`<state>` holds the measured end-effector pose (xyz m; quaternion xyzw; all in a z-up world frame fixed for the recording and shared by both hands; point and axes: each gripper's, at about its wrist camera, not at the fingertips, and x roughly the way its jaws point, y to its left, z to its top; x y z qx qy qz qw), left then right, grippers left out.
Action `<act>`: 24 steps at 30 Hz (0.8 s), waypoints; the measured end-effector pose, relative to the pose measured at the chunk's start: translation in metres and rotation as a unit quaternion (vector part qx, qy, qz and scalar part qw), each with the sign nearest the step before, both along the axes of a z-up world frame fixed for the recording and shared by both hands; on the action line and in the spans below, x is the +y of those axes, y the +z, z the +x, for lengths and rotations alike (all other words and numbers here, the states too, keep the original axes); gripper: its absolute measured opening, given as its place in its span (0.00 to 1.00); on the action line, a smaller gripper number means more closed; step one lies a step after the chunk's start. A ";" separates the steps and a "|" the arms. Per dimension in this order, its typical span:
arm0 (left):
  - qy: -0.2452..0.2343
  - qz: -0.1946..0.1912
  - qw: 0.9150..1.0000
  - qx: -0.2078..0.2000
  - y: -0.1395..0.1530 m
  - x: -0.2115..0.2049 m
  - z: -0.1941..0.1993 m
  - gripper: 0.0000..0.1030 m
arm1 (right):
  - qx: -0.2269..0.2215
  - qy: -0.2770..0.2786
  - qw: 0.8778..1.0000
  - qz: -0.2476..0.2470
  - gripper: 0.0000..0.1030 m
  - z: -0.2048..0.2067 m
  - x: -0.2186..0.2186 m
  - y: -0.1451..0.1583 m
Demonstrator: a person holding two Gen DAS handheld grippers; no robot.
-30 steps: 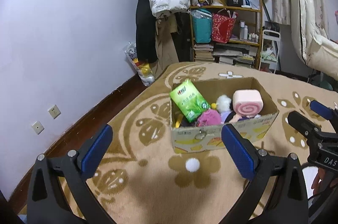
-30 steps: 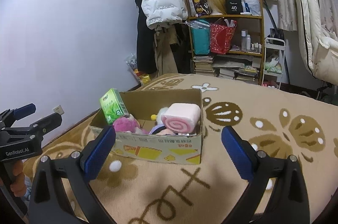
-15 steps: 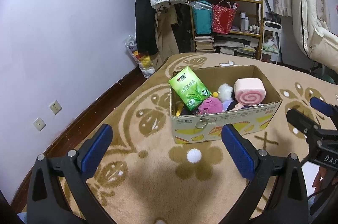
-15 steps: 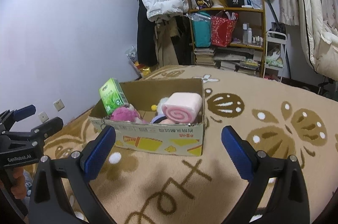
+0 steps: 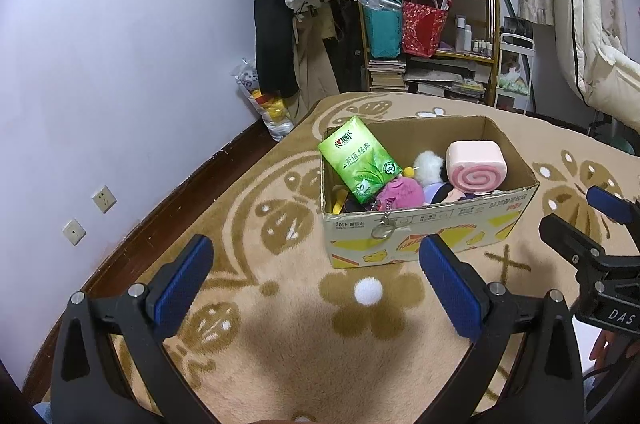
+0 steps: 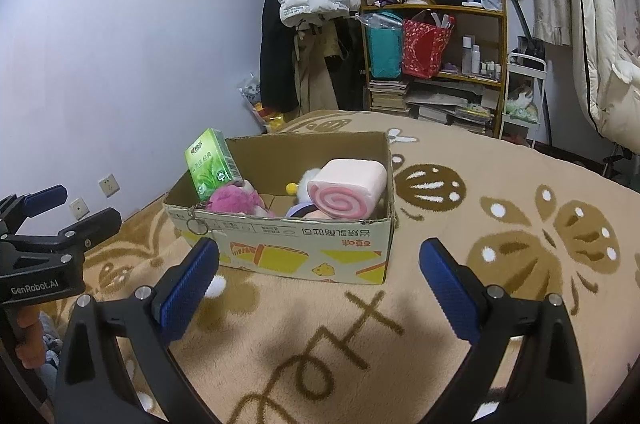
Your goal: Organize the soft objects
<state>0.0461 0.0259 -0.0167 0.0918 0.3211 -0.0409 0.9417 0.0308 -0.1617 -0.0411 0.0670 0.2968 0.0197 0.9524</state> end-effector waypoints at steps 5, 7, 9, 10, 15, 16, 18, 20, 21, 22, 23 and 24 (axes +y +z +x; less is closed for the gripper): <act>0.002 -0.004 1.000 0.001 -0.001 0.000 0.001 0.99 | 0.000 0.001 1.000 -0.001 1.00 0.000 0.000 -0.001; 0.002 -0.003 1.000 0.001 0.000 0.000 0.001 0.99 | 0.000 -0.001 1.000 -0.001 1.00 0.000 0.000 -0.001; 0.002 -0.002 1.000 0.002 0.000 0.001 0.001 0.99 | 0.001 -0.002 1.000 0.001 1.00 0.000 0.000 -0.001; 0.002 -0.002 1.000 0.002 0.000 0.000 0.001 0.99 | 0.001 -0.003 1.000 0.000 1.00 0.000 0.000 -0.001; 0.001 -0.003 1.000 0.004 -0.001 0.000 0.001 0.99 | 0.002 0.000 1.000 -0.004 1.00 0.001 -0.001 -0.001; 0.001 -0.003 1.000 0.004 -0.001 0.000 0.001 0.99 | 0.002 0.000 1.000 -0.003 1.00 0.001 -0.001 -0.002; 0.001 -0.003 1.000 0.004 -0.001 0.000 0.002 0.99 | 0.001 -0.001 1.000 -0.005 1.00 0.000 -0.002 -0.002; 0.002 -0.004 1.000 0.005 -0.001 0.001 0.002 0.99 | -0.001 -0.004 1.000 -0.003 1.00 0.000 -0.005 -0.001; 0.003 -0.005 1.000 0.005 -0.001 0.001 0.001 0.99 | -0.001 -0.006 1.000 -0.003 1.00 0.000 -0.007 -0.001; 0.004 -0.006 1.000 0.006 -0.001 0.001 0.001 0.99 | -0.002 -0.007 1.000 -0.003 1.00 0.000 -0.008 -0.002; 0.005 -0.008 1.000 0.007 -0.001 0.001 0.001 0.99 | -0.001 -0.008 1.000 -0.004 1.00 0.000 -0.007 -0.002; 0.006 -0.009 1.000 0.007 -0.001 0.001 0.001 0.99 | -0.001 -0.008 1.000 -0.003 1.00 0.000 -0.007 -0.002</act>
